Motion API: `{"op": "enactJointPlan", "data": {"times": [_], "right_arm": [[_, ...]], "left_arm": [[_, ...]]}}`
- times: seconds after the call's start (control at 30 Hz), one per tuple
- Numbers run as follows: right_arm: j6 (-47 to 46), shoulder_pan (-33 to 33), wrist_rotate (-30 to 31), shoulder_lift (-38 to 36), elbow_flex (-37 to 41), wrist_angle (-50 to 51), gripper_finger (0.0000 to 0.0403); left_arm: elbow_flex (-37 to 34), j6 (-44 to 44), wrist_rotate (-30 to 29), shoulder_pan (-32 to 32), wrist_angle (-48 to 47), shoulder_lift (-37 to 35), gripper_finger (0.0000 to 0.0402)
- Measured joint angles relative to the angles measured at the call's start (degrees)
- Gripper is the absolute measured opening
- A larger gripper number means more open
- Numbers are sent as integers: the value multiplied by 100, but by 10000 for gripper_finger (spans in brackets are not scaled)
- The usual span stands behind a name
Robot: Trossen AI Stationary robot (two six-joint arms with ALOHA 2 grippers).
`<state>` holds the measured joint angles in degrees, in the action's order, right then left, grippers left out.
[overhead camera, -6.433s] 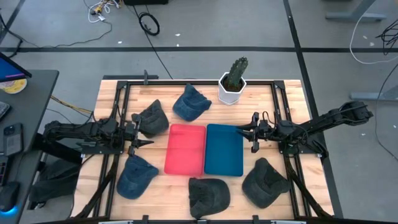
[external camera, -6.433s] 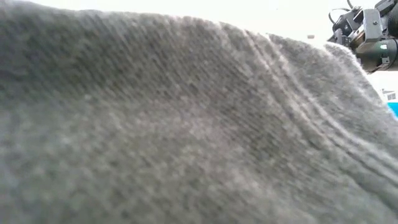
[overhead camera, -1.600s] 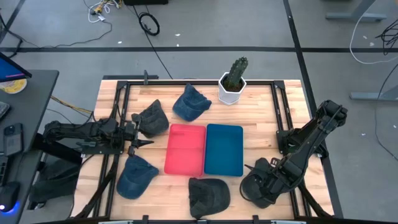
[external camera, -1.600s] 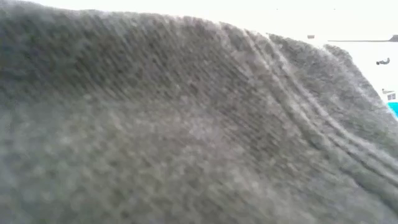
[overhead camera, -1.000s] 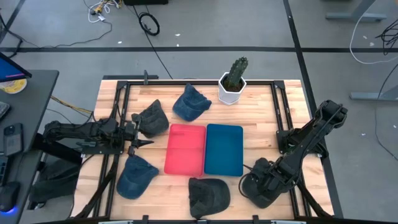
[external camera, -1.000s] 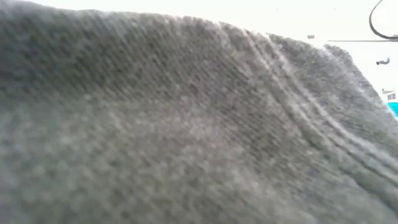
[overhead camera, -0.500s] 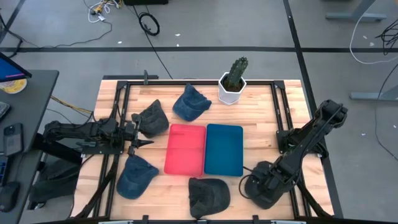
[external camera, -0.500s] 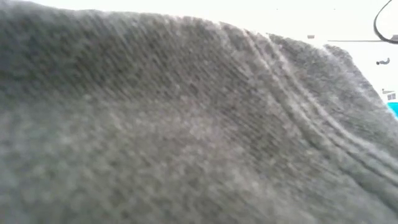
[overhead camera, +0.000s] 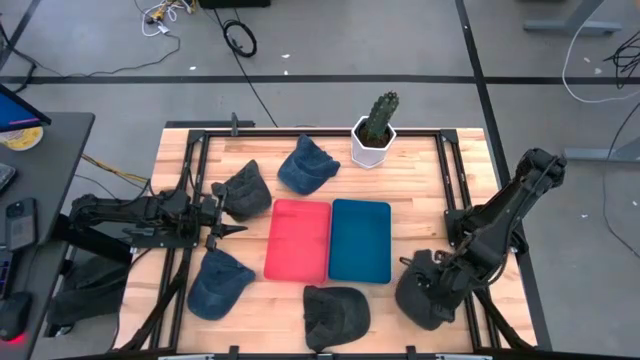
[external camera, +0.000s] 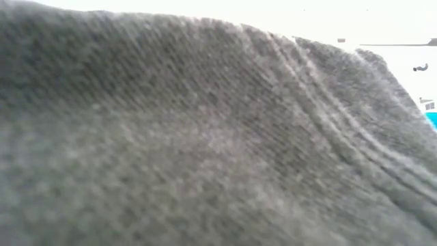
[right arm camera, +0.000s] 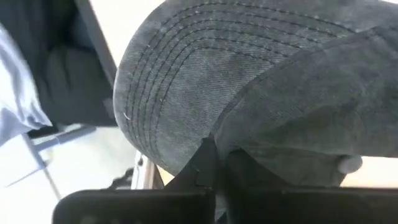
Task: Pick & Place hat
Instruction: Put the bottom right black cap into the blue bin
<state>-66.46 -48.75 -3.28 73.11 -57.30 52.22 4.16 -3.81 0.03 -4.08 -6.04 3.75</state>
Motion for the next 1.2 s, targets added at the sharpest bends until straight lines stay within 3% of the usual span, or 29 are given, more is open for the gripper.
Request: {"op": "enactJointPlan", "data": {"times": [0.27,0.43,0.57,0.83,0.97,1.2], "right_arm": [[2058,461,1424,-84,-882,397,4],[3114,1224,1618,-77,-957,295,2],[4213,1870,1489,-77,-957,-58,2],[5790,2981,641,239,-962,-466,2],[6337,3211,328,570,-962,-491,2],[6770,3374,323,1280,-962,-467,2]], "left_arm": [[0,1,0,-1,0,0,177],[0,1,0,0,0,-1,177],[0,2,0,0,0,-2,177],[0,0,0,0,3,-2,177],[0,2,0,0,2,-2,177],[0,1,0,0,1,0,177]]}}
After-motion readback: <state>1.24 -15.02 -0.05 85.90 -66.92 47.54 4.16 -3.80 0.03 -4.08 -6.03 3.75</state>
